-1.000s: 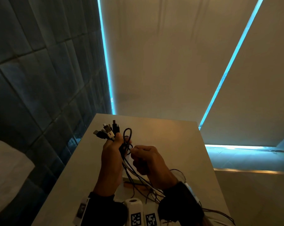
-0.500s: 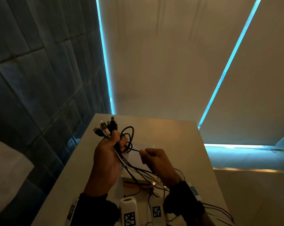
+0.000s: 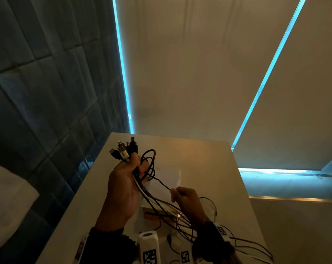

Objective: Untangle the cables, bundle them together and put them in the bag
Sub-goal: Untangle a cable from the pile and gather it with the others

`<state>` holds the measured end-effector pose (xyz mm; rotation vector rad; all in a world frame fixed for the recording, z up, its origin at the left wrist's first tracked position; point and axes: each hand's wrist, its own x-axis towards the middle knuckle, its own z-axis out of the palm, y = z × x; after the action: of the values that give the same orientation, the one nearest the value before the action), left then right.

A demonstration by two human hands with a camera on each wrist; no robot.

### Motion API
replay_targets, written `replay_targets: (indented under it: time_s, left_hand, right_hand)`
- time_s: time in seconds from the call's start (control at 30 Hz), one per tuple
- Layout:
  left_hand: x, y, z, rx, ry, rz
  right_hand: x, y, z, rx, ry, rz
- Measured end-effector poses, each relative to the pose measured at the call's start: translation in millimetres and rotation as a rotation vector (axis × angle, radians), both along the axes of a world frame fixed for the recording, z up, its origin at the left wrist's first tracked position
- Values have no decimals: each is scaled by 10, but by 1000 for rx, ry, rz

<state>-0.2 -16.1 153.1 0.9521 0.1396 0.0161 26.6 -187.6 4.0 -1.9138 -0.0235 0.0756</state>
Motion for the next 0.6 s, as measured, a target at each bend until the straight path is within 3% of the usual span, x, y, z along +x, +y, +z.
replay_targets:
  time_s: [0.33, 0.47, 0.6]
  left_hand:
    - [86, 95, -104, 11, 50, -8]
    - [109, 89, -117, 33, 89, -29]
    - [102, 41, -142, 55, 148, -37]
  right_hand:
    - [-9, -95, -319, -30, 90, -180]
    - [73, -53, 55, 146, -24, -353]
    - [30, 67, 640, 277, -217, -266]
